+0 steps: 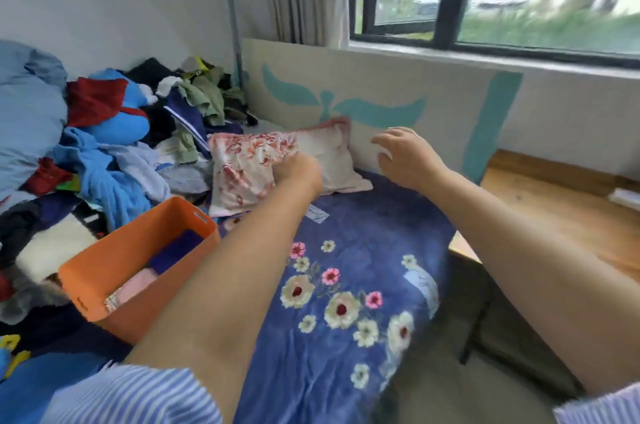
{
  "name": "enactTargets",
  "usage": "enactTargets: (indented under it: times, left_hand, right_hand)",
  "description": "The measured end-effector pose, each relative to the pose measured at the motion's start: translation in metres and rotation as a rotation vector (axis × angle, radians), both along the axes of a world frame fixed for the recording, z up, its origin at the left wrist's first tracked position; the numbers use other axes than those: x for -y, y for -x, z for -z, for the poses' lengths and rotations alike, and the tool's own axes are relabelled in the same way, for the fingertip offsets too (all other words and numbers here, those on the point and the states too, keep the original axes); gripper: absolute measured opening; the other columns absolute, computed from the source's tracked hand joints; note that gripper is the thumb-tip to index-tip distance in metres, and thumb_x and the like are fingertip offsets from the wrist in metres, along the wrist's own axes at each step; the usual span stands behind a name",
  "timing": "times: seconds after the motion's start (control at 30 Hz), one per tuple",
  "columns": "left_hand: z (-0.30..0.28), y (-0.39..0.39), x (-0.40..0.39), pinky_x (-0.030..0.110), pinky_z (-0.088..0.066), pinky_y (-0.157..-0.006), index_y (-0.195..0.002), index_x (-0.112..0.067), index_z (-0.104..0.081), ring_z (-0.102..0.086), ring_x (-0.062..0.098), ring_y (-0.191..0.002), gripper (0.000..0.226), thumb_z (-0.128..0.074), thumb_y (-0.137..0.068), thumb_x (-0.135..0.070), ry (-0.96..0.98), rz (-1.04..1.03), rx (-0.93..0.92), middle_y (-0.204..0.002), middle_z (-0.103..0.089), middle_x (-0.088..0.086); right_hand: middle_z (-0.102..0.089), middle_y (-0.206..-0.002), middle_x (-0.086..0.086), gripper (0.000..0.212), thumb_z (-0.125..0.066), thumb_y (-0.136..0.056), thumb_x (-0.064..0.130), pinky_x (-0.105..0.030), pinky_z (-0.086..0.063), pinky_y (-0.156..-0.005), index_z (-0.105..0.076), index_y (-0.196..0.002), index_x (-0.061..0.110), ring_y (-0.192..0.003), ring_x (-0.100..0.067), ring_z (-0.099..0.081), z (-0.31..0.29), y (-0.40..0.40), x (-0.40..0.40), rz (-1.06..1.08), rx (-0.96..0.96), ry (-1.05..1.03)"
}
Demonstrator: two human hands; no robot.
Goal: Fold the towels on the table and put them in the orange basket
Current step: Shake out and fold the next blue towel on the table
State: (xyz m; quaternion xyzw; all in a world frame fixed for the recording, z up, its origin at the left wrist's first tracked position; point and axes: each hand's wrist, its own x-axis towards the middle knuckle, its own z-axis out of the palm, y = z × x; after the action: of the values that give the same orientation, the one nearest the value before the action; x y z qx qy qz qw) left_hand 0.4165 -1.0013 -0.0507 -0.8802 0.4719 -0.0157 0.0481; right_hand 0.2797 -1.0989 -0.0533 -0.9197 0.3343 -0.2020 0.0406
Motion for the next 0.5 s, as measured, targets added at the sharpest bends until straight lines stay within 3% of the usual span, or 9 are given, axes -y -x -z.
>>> enactTargets:
  times: [0.13,0.3,0.5]
  left_hand:
    - [-0.015,0.100,0.054,0.039,-0.038,-0.102,-0.131,-0.007,-0.047,-0.040,0.029,-0.130,0.041,-0.046,-0.092,-0.016,0.053,0.252,0.023,-0.138,-0.043,0.013]
    - [-0.021,0.233,0.118,0.037,-0.039,-0.099,-0.129,-0.008,-0.048,-0.040,0.028,-0.127,0.037,-0.042,-0.093,-0.017,0.074,0.533,0.034,-0.133,-0.045,0.013]
    - [-0.019,0.397,0.184,0.037,-0.041,-0.094,-0.125,-0.008,-0.051,-0.042,0.029,-0.124,0.034,-0.043,-0.094,-0.018,0.094,0.768,-0.033,-0.130,-0.045,0.013]
  right_hand:
    - [-0.055,-0.129,-0.017,0.037,-0.047,-0.088,0.006,-0.031,-0.030,-0.107,-0.055,-0.124,0.004,-0.124,-0.029,-0.047,-0.009,0.125,0.020,0.239,0.008,-0.014]
    - [-0.059,-0.122,-0.016,0.032,-0.045,-0.088,0.009,-0.040,-0.042,-0.099,-0.059,-0.116,0.005,-0.117,-0.032,-0.051,-0.006,0.274,0.038,0.540,0.025,-0.071]
    - [-0.049,-0.137,-0.011,0.041,-0.041,-0.091,0.011,-0.037,-0.035,-0.106,-0.047,-0.132,0.010,-0.128,-0.026,-0.041,0.000,0.434,0.061,0.755,0.010,-0.145]
